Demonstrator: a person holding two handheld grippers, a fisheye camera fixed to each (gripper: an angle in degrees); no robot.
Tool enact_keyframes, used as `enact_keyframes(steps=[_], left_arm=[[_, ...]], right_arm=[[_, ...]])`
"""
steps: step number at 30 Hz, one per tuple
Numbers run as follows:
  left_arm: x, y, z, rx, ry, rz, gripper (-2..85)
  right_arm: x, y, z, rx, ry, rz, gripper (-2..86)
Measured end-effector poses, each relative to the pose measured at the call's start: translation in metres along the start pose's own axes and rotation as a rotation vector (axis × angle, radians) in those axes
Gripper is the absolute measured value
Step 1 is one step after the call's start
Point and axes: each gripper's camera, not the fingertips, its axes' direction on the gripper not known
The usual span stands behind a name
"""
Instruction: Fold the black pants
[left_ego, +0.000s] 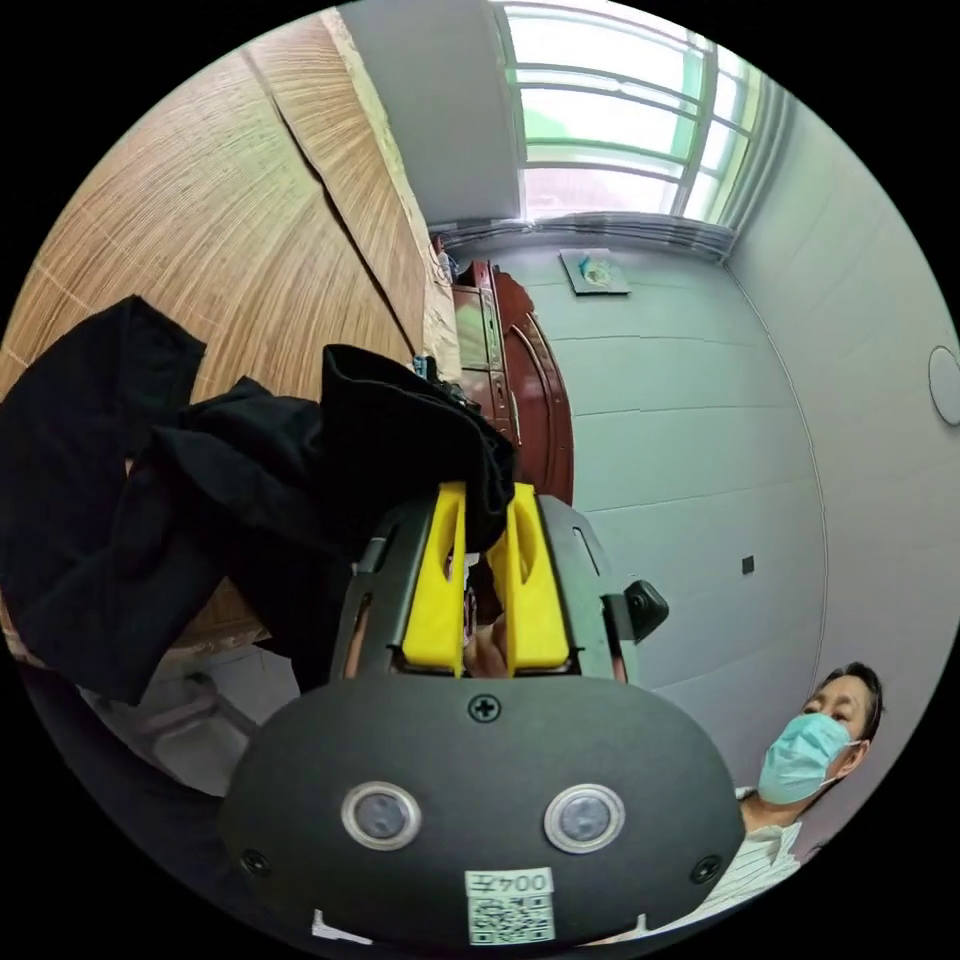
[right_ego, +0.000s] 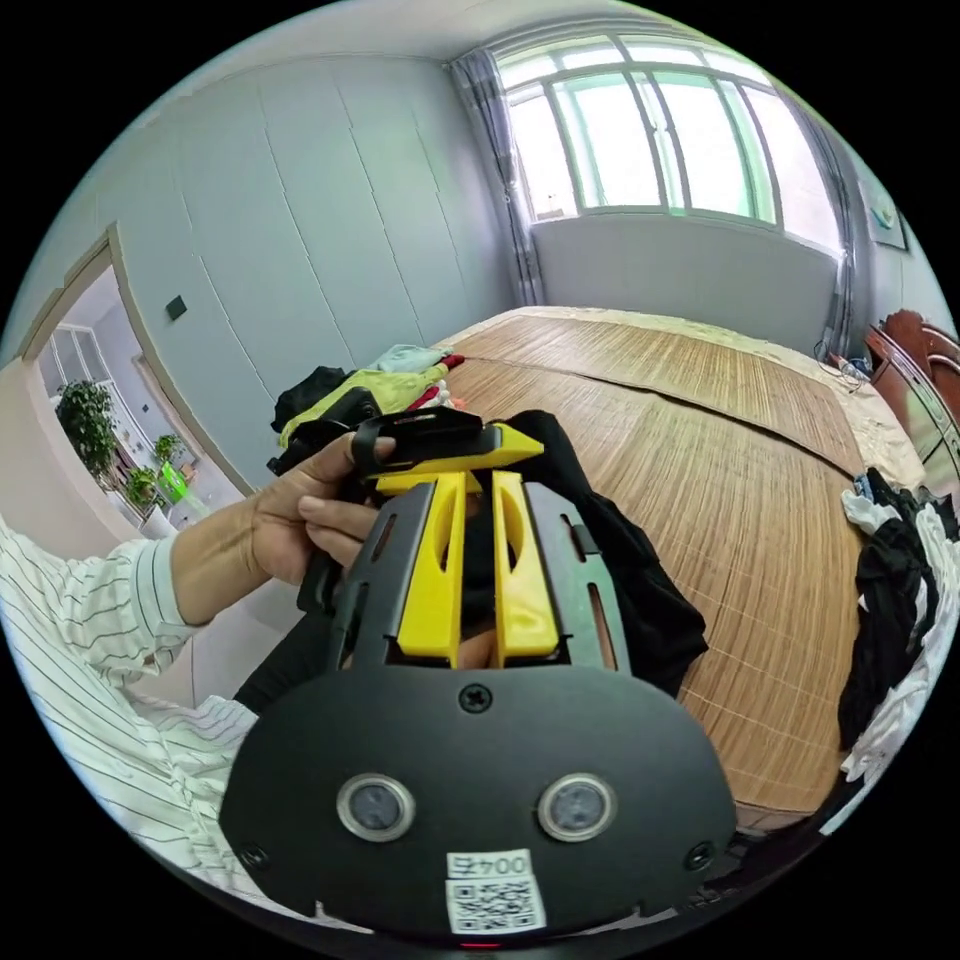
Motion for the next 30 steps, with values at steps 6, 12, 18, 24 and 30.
enact_keyframes(steps=[6, 12, 18, 24, 30], left_arm=[[0.05, 0.005, 0.003, 0.129, -0.015, -0.077, 3.0], [0.197, 0.0, 0.039, 0.196, -0.173, 0.052, 2.6], [0.323, -0.01, 0.076, 0.187, -0.389, 0.218, 3.4], [0.399, -0.01, 0.113, 0.163, -0.514, 0.316, 3.9], [0.472, -0.021, 0.143, 0.139, -0.621, 0.433, 4.7]], right_arm=[[-0.03, 0.016, -0.018, 0.009, 0.21, -0.088, 11.5], [-0.088, 0.019, -0.032, 0.154, 0.456, -0.19, 13.7], [-0.114, 0.007, -0.045, 0.267, 0.592, -0.196, 13.7], [-0.122, 0.002, -0.043, 0.228, 0.683, -0.191, 13.4], [-0.113, -0.014, -0.046, 0.191, 0.824, -0.145, 5.7]])
